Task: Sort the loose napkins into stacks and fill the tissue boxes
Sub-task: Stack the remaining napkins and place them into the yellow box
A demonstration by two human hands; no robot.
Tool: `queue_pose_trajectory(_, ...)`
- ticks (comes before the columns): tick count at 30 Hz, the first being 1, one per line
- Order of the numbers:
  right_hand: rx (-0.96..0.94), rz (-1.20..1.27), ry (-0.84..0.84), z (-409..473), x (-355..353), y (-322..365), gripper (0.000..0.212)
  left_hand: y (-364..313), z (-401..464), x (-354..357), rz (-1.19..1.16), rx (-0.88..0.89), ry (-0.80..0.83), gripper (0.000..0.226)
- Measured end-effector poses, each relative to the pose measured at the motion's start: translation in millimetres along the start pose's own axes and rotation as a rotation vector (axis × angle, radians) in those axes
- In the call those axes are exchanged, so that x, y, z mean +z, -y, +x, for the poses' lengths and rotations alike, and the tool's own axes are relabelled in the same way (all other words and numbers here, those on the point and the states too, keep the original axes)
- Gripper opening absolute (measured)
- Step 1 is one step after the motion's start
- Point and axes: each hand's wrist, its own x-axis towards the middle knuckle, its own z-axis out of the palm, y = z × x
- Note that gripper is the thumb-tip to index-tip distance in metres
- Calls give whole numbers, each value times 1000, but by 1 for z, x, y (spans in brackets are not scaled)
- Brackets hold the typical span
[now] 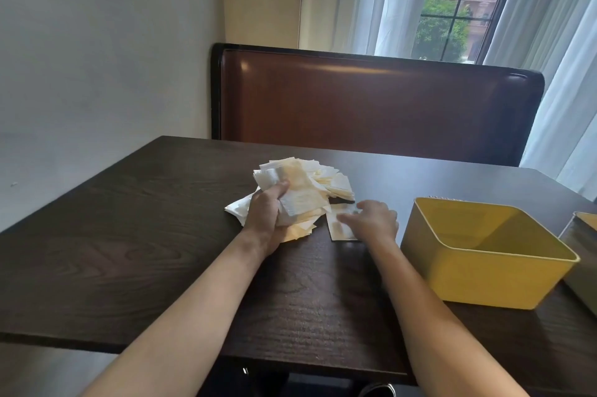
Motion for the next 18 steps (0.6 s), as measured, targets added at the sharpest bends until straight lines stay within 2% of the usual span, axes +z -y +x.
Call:
queue_pose_trajectory(2,3,-77,35,0,1,1,46,-1,-1,0,11,-24,-22,34)
queue_pose_trajectory(6,8,22,45,-1,0,2,26,0,-1,-1,33,-16,-84,35)
queue_pose_trajectory(8,0,321,39,-2,-1,3,18,2,2,-2,36,-14,-103,36)
queue_pose_trajectory(12,16,1067,-19,-16,-20,15,22,3,2,-2,49,-17,-110,30)
queue_pose_trajectory(15,-44,1381,95,-24,-28,23,35,3,2,-1,102,-5,-74,20)
queue_pose_trajectory(18,-102,1463,239,-28,-22,28,41,5,-2,6,149,30,19,17)
